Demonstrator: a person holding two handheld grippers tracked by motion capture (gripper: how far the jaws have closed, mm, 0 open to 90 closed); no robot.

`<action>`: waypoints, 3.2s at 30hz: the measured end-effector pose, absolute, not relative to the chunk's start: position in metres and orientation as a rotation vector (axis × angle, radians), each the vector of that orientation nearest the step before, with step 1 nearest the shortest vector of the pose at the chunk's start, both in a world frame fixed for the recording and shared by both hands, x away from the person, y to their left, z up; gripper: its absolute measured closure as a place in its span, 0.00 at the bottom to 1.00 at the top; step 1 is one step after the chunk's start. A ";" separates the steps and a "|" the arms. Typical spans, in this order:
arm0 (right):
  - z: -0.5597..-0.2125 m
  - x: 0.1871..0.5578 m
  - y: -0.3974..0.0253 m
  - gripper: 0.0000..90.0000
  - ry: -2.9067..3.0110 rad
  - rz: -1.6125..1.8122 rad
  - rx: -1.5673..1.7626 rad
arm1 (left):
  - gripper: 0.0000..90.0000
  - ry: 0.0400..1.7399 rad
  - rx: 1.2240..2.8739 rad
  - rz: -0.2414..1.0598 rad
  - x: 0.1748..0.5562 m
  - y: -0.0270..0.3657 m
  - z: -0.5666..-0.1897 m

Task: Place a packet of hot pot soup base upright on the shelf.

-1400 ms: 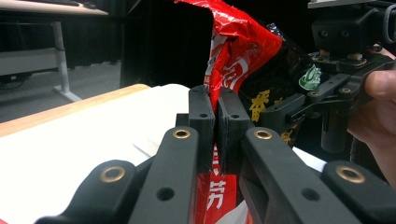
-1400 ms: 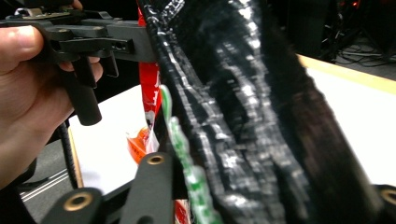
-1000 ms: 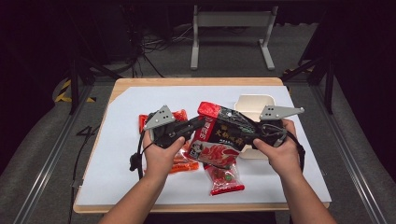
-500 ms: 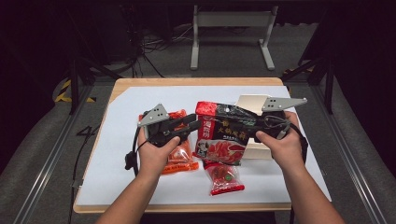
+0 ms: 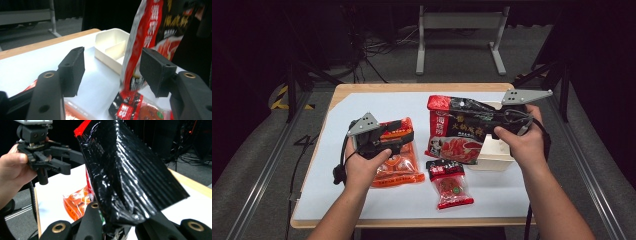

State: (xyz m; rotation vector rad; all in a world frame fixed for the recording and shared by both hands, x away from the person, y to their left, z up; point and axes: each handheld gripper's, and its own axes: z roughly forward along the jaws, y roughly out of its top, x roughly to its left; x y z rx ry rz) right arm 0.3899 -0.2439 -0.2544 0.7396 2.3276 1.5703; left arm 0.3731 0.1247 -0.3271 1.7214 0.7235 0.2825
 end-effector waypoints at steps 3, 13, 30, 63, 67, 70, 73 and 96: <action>-0.248 0.395 -0.249 0.91 2.317 1.566 0.731 | 0.38 0.741 1.742 0.305 0.372 0.131 -0.329; -0.236 0.412 -0.267 0.91 2.279 1.528 0.707 | 0.30 0.787 1.749 0.347 0.370 0.149 -0.336; -0.232 0.439 -0.283 0.91 2.240 1.450 0.648 | 0.20 0.851 1.757 0.361 0.374 0.168 -0.339; -0.231 0.491 -0.308 0.90 2.186 1.367 0.538 | 0.20 0.977 1.711 0.435 0.356 0.206 -0.344; -0.234 0.498 -0.311 0.90 2.197 1.345 0.530 | 0.20 0.991 1.706 0.441 0.354 0.210 -0.345; -0.236 0.502 -0.313 0.90 2.204 1.340 0.530 | 0.20 1.000 1.701 0.449 0.352 0.213 -0.345; -0.239 0.505 -0.315 0.90 2.205 1.329 0.530 | 0.20 1.009 1.699 0.455 0.351 0.215 -0.346; -0.262 0.528 -0.317 0.89 2.241 1.270 0.526 | 0.20 1.054 1.681 0.468 0.344 0.226 -0.350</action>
